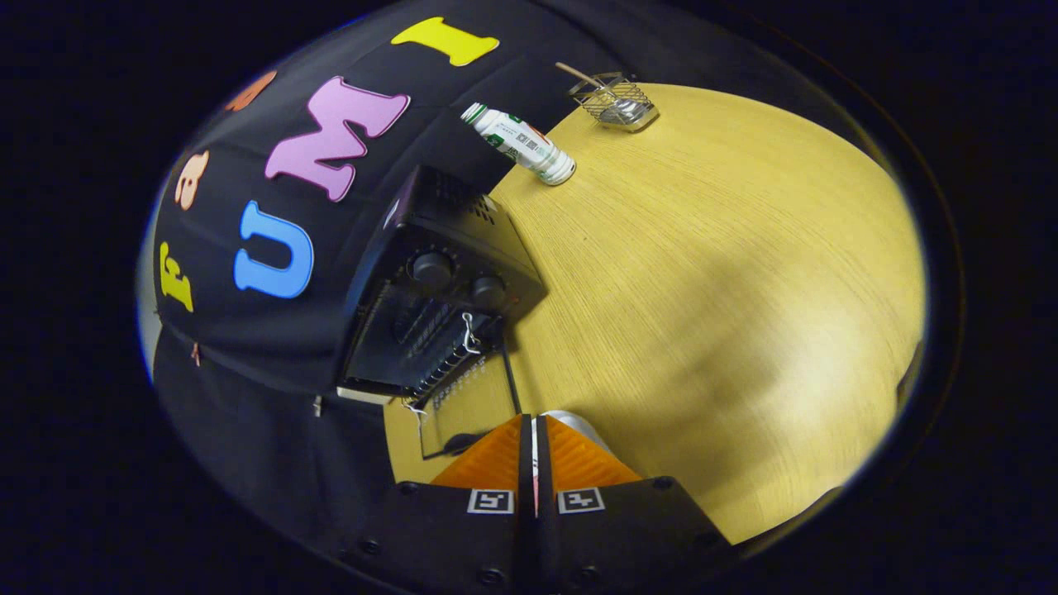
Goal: Open the toaster oven, put the food inside, and close the toaster oven door.
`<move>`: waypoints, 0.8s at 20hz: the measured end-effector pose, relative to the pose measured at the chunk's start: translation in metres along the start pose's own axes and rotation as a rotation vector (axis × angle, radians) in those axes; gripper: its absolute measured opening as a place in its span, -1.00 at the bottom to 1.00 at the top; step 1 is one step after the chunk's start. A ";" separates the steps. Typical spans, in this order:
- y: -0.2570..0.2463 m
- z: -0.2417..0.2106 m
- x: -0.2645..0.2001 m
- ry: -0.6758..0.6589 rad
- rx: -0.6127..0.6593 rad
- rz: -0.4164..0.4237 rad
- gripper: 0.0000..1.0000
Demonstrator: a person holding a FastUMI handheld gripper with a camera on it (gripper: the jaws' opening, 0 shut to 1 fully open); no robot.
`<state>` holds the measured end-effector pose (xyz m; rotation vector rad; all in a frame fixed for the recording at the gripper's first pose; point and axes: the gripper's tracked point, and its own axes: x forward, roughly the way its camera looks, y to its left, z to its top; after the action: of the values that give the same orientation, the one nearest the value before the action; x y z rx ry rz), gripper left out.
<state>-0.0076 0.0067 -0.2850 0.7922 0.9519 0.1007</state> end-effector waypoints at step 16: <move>-0.093 -0.081 0.003 0.358 -0.398 -0.394 0.09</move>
<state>-0.0908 -0.0132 -0.3736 0.2113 1.3594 0.0855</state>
